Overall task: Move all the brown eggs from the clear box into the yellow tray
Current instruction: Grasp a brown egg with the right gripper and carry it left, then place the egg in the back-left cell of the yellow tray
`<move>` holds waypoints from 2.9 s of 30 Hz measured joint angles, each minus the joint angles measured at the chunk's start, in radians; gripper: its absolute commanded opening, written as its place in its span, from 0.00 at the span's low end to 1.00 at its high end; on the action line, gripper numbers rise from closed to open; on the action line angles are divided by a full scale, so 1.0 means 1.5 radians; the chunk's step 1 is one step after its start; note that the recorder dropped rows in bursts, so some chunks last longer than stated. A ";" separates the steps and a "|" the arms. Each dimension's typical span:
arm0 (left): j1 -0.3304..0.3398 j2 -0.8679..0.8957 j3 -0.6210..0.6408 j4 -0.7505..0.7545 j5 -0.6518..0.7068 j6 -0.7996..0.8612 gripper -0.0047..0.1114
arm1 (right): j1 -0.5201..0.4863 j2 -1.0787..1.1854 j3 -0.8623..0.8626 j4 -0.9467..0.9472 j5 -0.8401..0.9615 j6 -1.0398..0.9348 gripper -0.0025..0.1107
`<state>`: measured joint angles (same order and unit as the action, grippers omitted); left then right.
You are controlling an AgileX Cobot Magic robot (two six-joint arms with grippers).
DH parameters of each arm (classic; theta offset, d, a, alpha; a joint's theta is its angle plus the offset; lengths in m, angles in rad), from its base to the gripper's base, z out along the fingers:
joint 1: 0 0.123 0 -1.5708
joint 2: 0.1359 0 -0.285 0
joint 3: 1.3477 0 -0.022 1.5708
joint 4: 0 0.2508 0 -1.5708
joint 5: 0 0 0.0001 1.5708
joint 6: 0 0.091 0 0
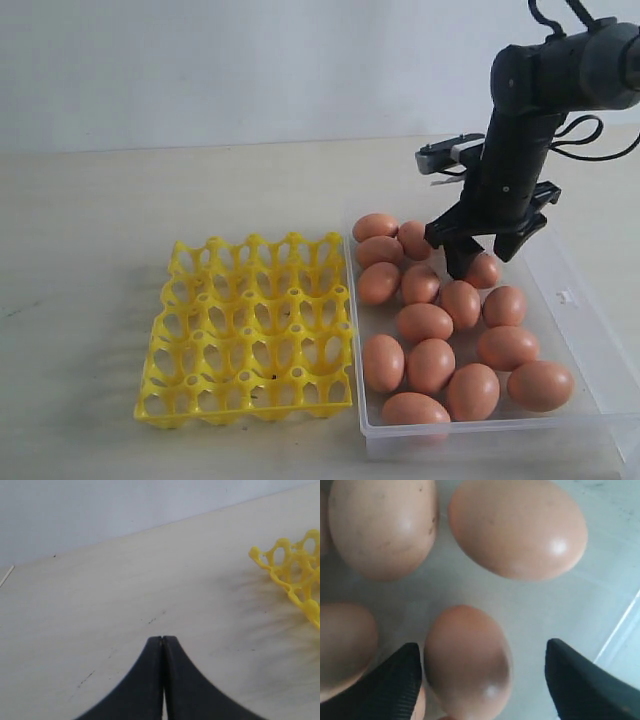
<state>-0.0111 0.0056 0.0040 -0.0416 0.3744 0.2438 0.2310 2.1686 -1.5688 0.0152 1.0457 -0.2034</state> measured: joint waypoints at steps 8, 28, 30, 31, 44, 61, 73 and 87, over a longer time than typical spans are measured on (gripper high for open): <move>0.000 0.000 0.000 0.000 0.000 0.000 0.04 | 0.000 0.029 -0.006 -0.005 -0.021 -0.002 0.02; 0.000 0.000 0.000 0.000 0.000 0.000 0.04 | 0.150 -0.139 0.018 0.411 -0.355 -0.375 0.02; 0.000 0.000 0.000 0.000 0.000 0.000 0.04 | 0.187 -0.127 0.019 0.465 -0.394 -0.438 0.02; 0.000 0.000 0.000 0.000 0.000 0.000 0.04 | 0.201 -0.121 0.019 0.491 -0.404 -0.473 0.02; 0.000 0.000 0.000 0.000 0.000 0.000 0.04 | 0.301 -0.019 0.019 0.832 -0.448 -0.883 0.02; 0.000 0.000 0.000 0.000 0.000 0.000 0.04 | 0.303 0.090 -0.017 1.000 -0.462 -0.989 0.02; 0.000 0.000 0.000 0.000 0.000 0.000 0.04 | 0.303 0.125 -0.047 1.004 -0.441 -1.006 0.35; 0.000 0.000 0.000 0.000 0.000 0.000 0.04 | 0.303 0.084 -0.047 0.956 -0.450 -0.970 0.34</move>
<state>-0.0111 0.0056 0.0040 -0.0416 0.3744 0.2438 0.6851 2.2940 -1.6396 1.4499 0.3702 -1.6583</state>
